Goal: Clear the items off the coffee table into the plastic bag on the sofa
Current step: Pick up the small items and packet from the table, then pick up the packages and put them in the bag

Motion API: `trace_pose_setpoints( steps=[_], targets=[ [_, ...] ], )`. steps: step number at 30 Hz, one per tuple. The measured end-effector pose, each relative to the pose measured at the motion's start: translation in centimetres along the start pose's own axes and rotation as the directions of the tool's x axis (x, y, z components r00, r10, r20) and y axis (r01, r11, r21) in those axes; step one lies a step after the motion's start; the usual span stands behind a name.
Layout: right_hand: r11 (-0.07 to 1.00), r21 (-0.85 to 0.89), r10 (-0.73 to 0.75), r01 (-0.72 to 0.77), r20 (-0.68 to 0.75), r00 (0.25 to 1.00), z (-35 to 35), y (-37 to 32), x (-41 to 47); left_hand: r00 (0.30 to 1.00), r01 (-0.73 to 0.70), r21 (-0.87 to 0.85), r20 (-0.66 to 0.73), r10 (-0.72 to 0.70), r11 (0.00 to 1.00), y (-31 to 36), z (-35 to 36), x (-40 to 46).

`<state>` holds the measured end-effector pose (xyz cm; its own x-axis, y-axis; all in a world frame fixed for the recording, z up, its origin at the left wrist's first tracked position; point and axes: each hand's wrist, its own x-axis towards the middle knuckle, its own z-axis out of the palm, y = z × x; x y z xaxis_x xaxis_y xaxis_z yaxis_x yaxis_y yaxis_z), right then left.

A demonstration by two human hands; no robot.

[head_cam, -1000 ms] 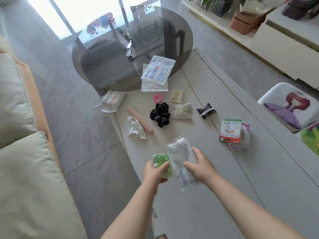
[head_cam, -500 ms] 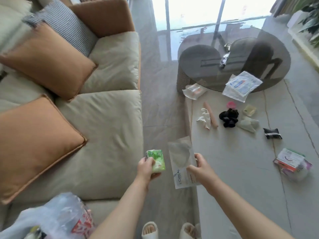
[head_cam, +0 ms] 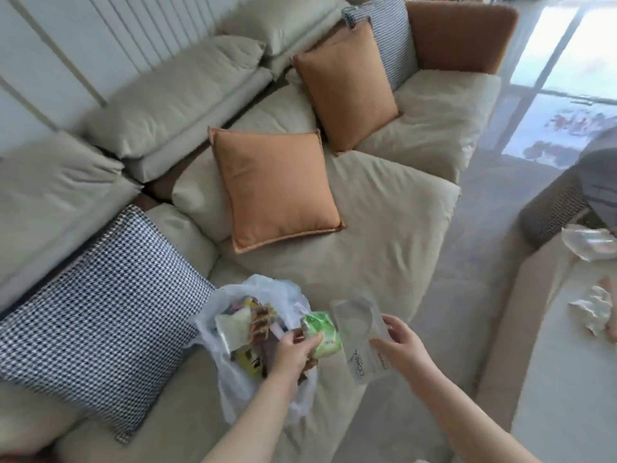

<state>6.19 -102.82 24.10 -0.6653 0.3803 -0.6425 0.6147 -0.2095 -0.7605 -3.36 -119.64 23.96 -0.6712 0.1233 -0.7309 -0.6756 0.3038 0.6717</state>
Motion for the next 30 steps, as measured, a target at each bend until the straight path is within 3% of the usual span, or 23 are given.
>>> trace_pose_setpoints(
  steps=[5,8,13,16,21,24,30],
  targets=[
    [0.985,-0.156,-0.066,0.076,0.064,0.996,9.4,-0.5,1.6,0.989,-0.012,0.014,-0.144,0.014,1.000,-1.3,-8.8,1.6],
    [0.969,-0.238,-0.031,0.059,0.118,0.993,14.7,-0.3,3.0,0.975,0.047,0.028,-0.218,-0.040,0.999,-2.3,-12.3,4.0],
    [0.891,-0.439,-0.047,0.116,0.164,0.985,21.4,0.4,6.5,0.977,0.055,0.158,-0.211,-0.021,0.986,-2.4,-16.0,9.1],
    [0.868,-0.469,-0.082,0.161,0.183,0.980,23.6,0.5,7.3,0.987,0.026,0.274,-0.161,0.019,0.961,-3.0,-17.3,11.9],
    [0.744,-0.661,-0.029,0.096,0.112,0.993,23.1,0.9,6.1,0.988,0.069,0.317,-0.150,-0.021,0.946,-4.1,-17.8,12.3],
    [0.776,-0.631,0.026,0.020,0.063,0.998,21.4,1.4,4.9,0.996,0.069,0.356,-0.079,-0.044,0.932,-3.5,-17.2,10.4],
    [0.807,-0.590,-0.017,0.014,0.001,1.000,14.5,1.1,1.4,0.996,-0.010,0.544,0.076,-0.038,0.839,-1.7,-12.6,4.8]
  ],
)
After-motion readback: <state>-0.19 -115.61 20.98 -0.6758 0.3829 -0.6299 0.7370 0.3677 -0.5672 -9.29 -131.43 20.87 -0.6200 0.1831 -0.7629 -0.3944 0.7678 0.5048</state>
